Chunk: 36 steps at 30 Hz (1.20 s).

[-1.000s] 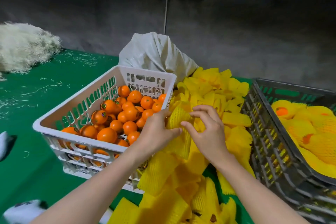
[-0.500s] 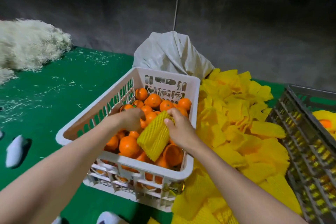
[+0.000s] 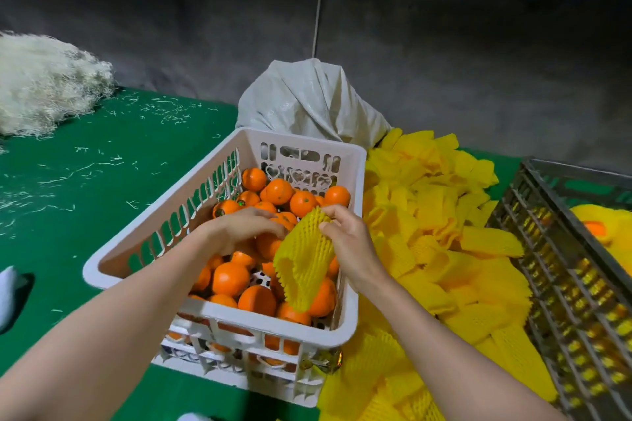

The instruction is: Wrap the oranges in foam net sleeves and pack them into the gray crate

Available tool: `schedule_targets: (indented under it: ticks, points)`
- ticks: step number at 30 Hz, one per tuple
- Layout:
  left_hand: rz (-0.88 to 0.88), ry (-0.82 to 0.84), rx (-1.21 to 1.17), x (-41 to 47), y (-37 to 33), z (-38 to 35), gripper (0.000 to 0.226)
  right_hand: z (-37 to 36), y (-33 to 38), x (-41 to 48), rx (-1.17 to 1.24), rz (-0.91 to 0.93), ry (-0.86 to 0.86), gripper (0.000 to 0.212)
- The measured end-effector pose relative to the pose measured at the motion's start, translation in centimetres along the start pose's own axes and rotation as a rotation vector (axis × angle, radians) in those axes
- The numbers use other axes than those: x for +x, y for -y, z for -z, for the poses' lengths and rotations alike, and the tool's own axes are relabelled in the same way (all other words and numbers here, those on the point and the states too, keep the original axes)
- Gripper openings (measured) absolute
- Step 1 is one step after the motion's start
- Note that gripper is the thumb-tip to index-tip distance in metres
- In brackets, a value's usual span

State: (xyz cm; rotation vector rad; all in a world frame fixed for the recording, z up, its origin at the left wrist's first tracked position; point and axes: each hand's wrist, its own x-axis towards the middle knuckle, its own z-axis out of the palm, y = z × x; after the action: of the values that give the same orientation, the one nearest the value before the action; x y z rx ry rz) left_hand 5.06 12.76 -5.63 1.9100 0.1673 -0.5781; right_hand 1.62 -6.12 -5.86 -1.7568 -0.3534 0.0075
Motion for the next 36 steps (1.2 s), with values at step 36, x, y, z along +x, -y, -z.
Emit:
schedule_targets:
  ticks: [36]
  points:
    - [-0.388,0.295,-0.694,-6.7,-7.4,-22.7,0.064,15.3,1.6,-10.2,-0.103,0.124,-0.611,0.025]
